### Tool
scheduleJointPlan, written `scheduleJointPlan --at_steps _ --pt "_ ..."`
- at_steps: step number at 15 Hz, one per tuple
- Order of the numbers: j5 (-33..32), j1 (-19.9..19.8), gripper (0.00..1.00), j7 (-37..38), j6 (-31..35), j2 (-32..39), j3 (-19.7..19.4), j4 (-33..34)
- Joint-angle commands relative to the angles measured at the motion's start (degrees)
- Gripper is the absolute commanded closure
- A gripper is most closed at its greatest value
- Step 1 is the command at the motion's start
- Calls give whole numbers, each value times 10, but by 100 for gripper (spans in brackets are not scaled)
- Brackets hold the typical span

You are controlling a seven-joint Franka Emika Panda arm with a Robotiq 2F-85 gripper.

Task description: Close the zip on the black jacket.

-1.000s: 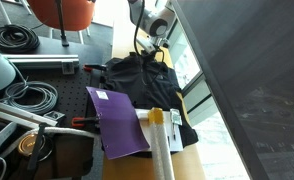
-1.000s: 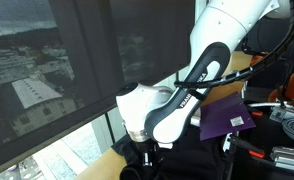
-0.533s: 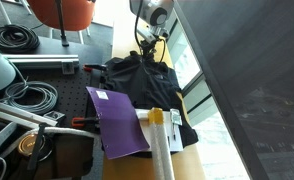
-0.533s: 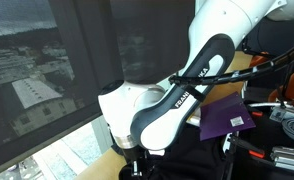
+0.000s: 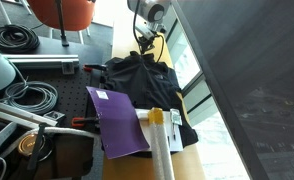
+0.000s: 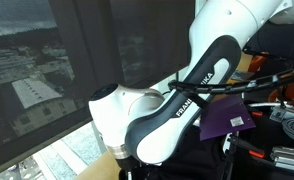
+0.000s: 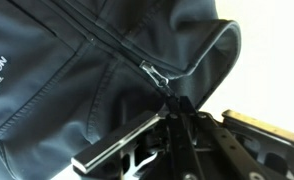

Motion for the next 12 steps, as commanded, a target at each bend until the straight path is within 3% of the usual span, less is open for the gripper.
scheduleJointPlan --at_steps 1,5,12 --pt "0 15 98 -8 -9 14 12 34" --pt "-3 20 98 -19 0 15 9 27" --pt "-4 -7 98 -35 19 -24 -7 -29"
